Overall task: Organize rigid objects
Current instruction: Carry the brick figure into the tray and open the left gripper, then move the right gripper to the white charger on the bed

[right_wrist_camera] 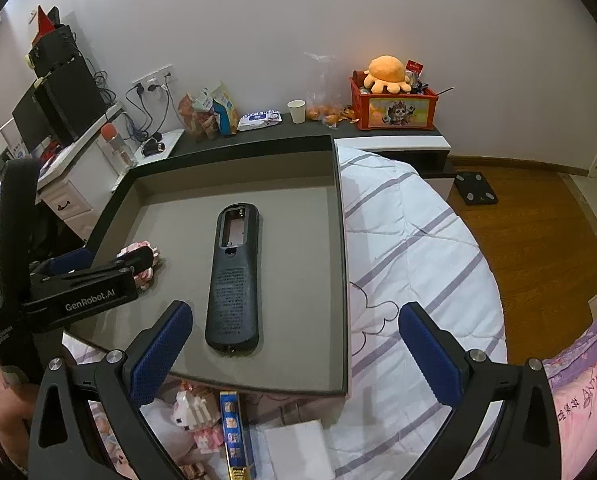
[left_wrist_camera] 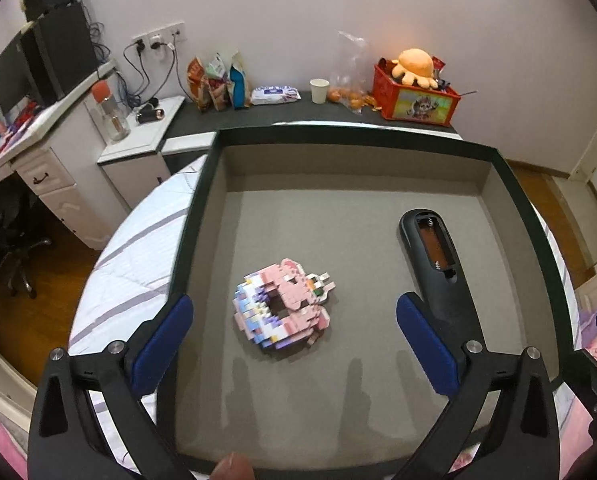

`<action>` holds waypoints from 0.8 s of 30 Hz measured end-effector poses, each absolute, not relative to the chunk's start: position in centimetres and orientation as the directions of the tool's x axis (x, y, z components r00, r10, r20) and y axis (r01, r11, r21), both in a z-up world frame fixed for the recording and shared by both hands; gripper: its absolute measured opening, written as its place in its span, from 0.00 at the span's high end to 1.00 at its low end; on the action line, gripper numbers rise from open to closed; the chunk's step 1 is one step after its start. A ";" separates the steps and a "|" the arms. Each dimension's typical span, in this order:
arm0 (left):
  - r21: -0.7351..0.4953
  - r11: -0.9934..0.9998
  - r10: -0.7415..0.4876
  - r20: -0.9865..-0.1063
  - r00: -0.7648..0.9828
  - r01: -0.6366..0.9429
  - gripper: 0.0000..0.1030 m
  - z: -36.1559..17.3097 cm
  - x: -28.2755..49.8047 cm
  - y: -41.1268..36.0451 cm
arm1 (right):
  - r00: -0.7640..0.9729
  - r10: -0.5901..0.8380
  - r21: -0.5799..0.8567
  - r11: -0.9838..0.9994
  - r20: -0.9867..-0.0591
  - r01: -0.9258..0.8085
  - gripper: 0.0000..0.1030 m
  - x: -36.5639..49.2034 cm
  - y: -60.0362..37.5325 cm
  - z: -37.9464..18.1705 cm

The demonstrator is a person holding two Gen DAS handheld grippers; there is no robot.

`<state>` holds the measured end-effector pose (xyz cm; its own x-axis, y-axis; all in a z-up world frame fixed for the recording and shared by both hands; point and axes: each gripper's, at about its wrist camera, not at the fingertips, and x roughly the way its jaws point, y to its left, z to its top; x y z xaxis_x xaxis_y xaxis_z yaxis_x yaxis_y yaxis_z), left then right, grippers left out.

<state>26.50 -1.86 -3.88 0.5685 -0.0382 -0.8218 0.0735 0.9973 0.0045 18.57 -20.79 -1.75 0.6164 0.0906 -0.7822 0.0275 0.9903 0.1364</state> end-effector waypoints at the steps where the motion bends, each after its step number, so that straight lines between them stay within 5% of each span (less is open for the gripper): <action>1: 0.003 0.997 -0.039 -0.818 0.574 0.072 0.00 -3.6 26.1 -1.7 | 0.620 0.092 0.137 0.990 -0.779 0.026 0.00 18.2 -20.8 -1.6; 24: 0.004 1.000 0.000 -0.696 0.718 0.005 0.00 3.0 11.3 1.5 | 0.645 0.131 0.149 0.988 -0.753 -0.026 0.00 10.0 -18.9 -0.1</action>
